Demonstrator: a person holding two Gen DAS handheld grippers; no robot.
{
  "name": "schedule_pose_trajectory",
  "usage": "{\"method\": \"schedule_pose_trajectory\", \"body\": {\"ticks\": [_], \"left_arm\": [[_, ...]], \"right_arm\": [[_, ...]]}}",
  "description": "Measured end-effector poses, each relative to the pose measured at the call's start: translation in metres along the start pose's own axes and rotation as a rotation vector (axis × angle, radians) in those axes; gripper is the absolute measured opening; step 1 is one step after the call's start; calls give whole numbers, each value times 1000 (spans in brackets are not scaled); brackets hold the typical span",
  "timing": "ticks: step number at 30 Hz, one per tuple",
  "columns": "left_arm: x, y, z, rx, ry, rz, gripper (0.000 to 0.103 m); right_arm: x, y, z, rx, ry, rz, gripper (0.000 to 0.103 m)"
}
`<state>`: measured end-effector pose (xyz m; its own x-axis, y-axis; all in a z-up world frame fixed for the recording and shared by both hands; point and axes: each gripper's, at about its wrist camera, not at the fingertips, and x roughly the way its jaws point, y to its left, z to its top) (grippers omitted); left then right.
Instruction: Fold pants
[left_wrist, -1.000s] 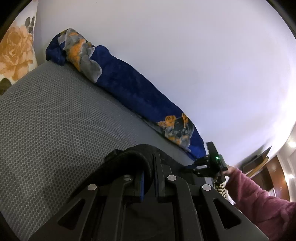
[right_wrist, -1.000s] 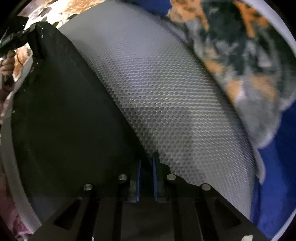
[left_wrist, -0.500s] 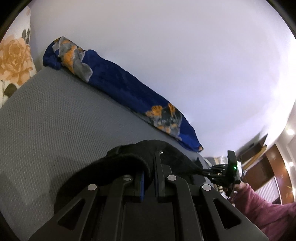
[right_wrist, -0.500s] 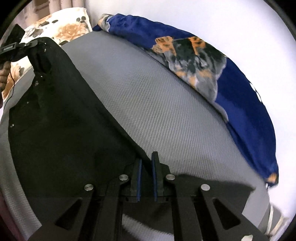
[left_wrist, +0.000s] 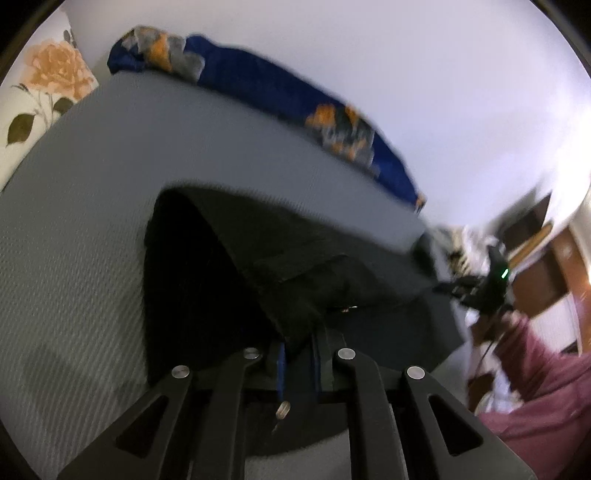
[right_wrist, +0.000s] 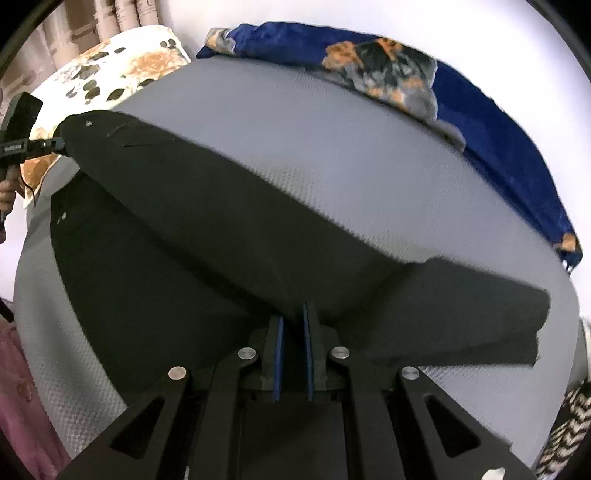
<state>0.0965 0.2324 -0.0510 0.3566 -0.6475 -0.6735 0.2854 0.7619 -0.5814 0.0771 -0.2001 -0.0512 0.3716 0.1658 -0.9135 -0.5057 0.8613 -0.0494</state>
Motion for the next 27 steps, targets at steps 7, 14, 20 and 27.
{"method": "schedule_pose_trajectory", "body": {"ticks": [7,14,20,27], "left_arm": [[19,-8,-28,106,125,131,11],[20,-7,-29,53,157,205,21],[0,-2,-32,-26,158,330,67],[-46,-7,-50,-296,3,165,67]], "right_arm": [[23,15,-30,15,63,38,8],[41,18,-30,27,88,29,8],[42,21,-28,8,89,11,8],[41,21,-31,11,67,17,8]]}}
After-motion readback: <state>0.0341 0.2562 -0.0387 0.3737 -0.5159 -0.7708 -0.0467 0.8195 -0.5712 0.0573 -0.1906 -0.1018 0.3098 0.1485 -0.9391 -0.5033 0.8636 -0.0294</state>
